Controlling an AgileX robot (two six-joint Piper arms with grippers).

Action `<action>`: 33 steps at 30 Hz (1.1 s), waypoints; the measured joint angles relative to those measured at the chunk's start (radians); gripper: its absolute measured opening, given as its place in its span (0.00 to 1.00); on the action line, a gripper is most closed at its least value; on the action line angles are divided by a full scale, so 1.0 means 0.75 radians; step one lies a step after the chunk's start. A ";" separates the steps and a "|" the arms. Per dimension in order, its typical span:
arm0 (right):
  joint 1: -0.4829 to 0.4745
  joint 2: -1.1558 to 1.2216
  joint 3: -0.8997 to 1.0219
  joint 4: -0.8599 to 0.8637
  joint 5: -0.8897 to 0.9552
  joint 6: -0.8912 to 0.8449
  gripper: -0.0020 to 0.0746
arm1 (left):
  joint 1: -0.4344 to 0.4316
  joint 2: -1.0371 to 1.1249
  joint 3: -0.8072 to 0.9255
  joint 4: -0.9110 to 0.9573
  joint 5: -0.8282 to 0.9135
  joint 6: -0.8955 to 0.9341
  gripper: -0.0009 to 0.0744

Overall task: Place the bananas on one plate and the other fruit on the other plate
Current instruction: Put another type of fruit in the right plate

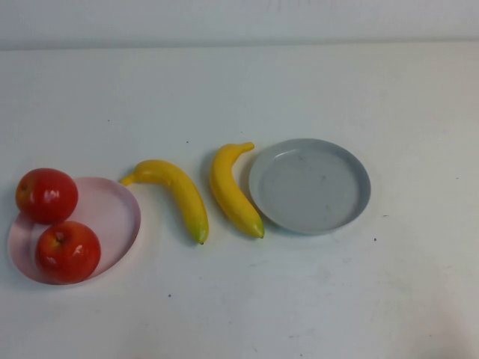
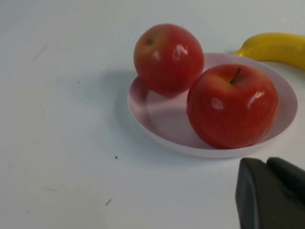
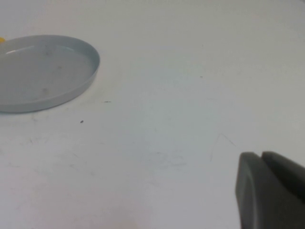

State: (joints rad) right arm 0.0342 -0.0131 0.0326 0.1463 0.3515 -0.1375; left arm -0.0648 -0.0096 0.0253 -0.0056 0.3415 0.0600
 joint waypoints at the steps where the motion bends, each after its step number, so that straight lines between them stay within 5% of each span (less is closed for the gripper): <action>1: 0.000 0.000 0.000 0.000 0.000 0.000 0.00 | 0.000 0.000 0.000 0.008 0.018 0.000 0.01; 27: 0.000 0.000 0.000 0.000 -0.013 0.000 0.00 | 0.000 -0.003 0.000 0.032 0.038 0.000 0.01; 33: 0.000 0.000 0.000 0.269 -0.292 0.000 0.00 | 0.000 -0.003 0.000 0.032 0.038 0.003 0.01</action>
State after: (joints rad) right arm 0.0342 -0.0131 0.0326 0.3482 0.1326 -0.1375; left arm -0.0648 -0.0119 0.0253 0.0185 0.3696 0.0620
